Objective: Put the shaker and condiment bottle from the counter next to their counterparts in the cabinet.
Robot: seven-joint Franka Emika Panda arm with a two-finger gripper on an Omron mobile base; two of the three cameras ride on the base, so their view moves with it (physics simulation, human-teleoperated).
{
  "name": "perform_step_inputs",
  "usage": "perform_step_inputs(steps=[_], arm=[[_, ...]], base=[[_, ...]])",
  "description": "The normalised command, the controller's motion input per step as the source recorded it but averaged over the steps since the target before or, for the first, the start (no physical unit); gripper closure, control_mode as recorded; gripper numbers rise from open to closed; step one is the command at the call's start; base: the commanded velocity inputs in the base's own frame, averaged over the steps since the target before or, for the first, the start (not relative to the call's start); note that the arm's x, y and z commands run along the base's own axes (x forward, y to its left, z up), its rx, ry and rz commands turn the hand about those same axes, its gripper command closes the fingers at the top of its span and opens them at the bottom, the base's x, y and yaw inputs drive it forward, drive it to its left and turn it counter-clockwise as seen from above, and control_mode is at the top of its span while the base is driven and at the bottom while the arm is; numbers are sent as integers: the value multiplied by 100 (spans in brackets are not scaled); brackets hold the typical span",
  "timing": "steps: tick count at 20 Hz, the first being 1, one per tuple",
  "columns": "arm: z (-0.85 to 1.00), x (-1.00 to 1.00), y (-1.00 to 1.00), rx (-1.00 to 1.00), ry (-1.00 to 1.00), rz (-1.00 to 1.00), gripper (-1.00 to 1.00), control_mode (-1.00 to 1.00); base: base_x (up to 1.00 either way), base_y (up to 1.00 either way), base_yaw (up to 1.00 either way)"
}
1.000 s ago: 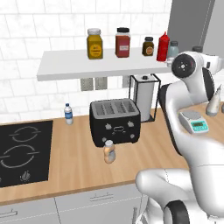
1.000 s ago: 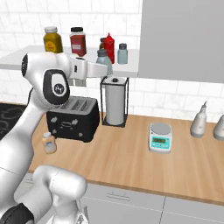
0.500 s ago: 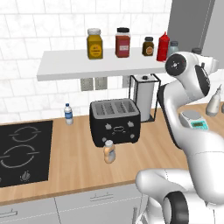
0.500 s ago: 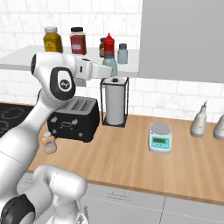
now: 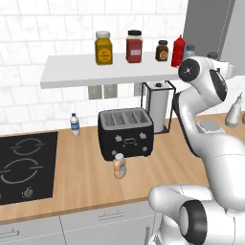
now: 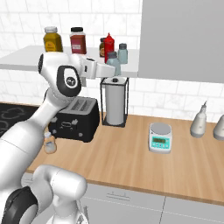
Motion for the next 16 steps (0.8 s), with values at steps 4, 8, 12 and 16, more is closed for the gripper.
perform_step_inputs(steps=[4,8,12,16], arm=[[-24,32,0,0,0,0,100,-100],[-15,45,0,0,0,0,100,-100],[0,61,-5,0,0,0,100,-100],[-2,62,-16,0,0,0,100,-100]], base=[[0,0,0],[0,0,0],[0,0,0],[0,0,0]])
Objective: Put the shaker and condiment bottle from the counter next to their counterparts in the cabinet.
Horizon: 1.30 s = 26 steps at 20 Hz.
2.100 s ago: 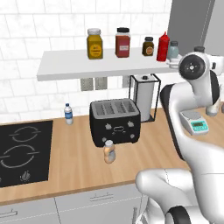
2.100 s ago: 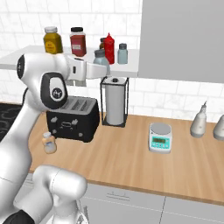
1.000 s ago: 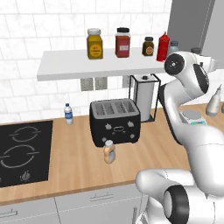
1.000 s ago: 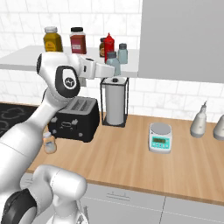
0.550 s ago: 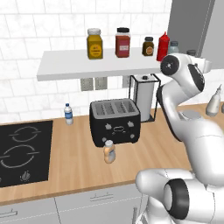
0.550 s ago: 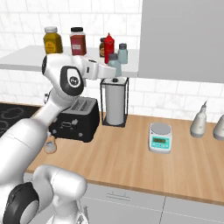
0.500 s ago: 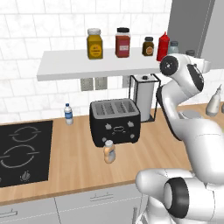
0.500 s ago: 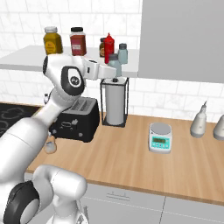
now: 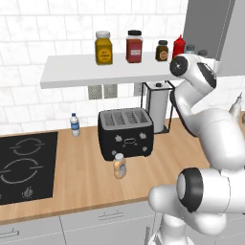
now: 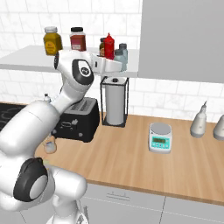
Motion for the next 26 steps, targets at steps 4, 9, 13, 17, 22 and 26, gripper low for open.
perform_step_inputs(steps=[4,9,13,17,22,26], arm=[[-19,44,-20,0,0,0,100,-100],[-28,28,-23,0,0,0,100,-100],[-33,22,-21,0,0,0,-100,-100],[-27,-2,-8,0,-3,0,-100,-100],[-1,-43,0,0,-10,0,-100,-100],[0,-68,0,0,-11,0,-100,-100]], base=[[0,0,0],[0,0,0],[0,0,0],[0,0,0],[0,0,0],[0,0,0]])
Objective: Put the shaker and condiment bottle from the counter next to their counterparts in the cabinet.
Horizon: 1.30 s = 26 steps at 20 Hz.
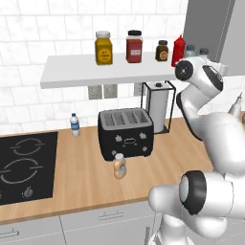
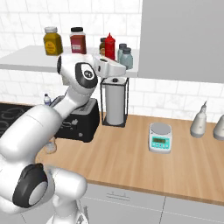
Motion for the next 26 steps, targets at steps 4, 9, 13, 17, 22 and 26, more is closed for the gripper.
perform_step_inputs(steps=[4,9,13,17,22,26], arm=[[1,-90,25,0,-13,0,-100,-100],[29,-96,27,0,-9,0,-100,-100],[27,-100,3,0,-7,0,-100,-100],[-6,-75,23,0,-1,0,-100,-100],[-49,-48,49,-4,0,0,-100,-100],[-59,-34,63,-4,0,0,-100,-100]], base=[[0,0,0],[0,0,0],[0,0,0],[0,0,0],[0,0,0],[0,0,0]])
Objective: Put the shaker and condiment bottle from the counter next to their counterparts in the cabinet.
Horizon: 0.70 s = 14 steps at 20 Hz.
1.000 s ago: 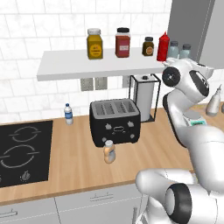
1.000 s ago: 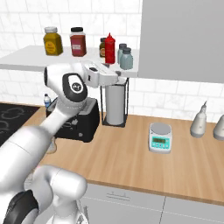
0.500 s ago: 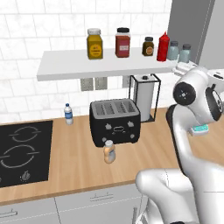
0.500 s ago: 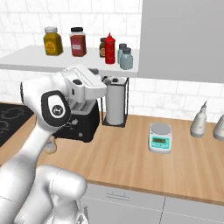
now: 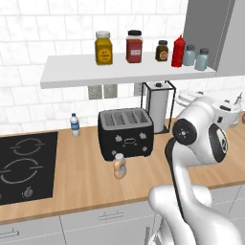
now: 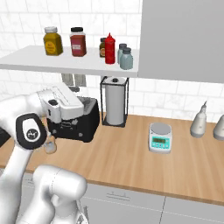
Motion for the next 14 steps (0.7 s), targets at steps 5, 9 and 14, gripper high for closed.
perform_step_inputs(steps=[5,9,14], arm=[[-61,-46,59,-3,0,0,-100,-100],[-68,-56,41,0,0,0,-100,-100],[-86,-34,45,-4,0,1,-100,-100]], base=[[0,0,0],[0,0,0],[0,0,0]])
